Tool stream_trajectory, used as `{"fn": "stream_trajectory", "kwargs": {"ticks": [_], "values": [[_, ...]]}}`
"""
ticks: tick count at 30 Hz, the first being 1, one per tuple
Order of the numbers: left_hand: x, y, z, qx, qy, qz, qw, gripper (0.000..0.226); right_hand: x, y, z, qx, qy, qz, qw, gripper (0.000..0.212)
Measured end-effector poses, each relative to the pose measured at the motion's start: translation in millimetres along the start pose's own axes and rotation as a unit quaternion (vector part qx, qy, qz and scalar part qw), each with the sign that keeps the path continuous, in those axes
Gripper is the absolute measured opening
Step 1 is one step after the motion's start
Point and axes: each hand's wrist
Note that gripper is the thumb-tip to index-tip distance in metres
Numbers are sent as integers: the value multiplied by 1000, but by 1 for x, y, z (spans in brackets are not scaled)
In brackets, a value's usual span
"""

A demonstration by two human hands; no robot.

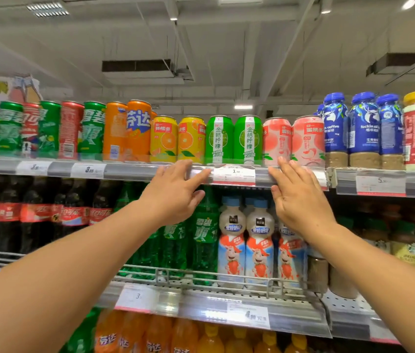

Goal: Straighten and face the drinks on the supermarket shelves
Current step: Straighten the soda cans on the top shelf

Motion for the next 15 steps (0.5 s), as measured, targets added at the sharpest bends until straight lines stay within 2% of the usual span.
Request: {"fn": "stream_trajectory", "kwargs": {"ticks": [6, 10, 13, 15], "values": [[-9, 50, 66, -39, -26, 28, 999, 66, 1, 4, 14, 55, 16, 13, 998, 52], [0, 77, 112, -43, -34, 39, 998, 67, -1, 8, 30, 108, 69, 32, 991, 56], [10, 89, 138, -10, -39, 45, 998, 75, -7, 11, 60, 178, 128, 58, 974, 67], [15, 91, 148, 7, -24, 51, 998, 83, -10, 12, 93, 184, 157, 67, 968, 80]]}}
Point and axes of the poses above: each hand's wrist, its own y-axis away from the middle knuckle, its own x-axis out of the palm, z = x × y, and after that the axes turned 12 degrees about x, right-handed
